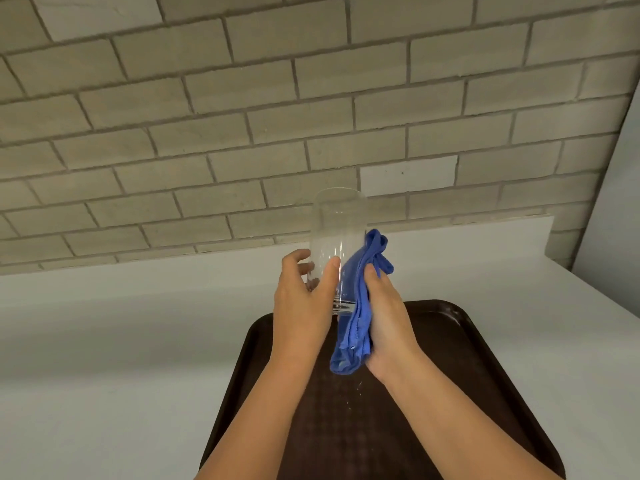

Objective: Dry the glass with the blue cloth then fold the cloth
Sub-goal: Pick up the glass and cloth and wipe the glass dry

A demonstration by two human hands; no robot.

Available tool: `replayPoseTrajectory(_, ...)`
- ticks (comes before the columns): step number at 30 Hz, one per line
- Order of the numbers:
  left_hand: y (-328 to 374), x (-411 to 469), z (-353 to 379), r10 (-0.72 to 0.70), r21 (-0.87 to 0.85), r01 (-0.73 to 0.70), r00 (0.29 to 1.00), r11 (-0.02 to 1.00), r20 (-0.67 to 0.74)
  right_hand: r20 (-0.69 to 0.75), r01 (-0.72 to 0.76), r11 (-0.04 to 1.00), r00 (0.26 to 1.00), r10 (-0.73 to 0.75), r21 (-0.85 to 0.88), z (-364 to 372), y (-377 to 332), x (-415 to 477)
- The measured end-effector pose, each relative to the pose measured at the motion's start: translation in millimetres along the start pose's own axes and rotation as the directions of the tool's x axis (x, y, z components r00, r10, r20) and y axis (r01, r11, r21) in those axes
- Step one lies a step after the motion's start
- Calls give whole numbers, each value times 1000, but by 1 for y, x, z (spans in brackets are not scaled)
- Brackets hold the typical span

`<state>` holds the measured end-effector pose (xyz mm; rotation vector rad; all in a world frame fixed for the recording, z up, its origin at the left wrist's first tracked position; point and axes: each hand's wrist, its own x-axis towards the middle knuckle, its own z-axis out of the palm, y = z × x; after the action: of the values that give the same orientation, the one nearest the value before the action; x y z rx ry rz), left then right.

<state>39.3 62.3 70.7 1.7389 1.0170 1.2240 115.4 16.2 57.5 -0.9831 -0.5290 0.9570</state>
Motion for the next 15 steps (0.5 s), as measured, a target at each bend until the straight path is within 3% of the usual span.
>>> replayPoseTrajectory(4,6,-2,0,-47,-30,49,998,998,45,47,132,986,991,-128,-105,3,2,-7)
replayPoseTrajectory(9,7,2,-10,-172,-210,193,979,959,112,114,238,956,969,-221,-169,8,8,-25)
replayPoseTrajectory(15,4,-2,-23,-83,-425,211,951,880,298,200,460,841,887,-417,-286,23,-20,-19)
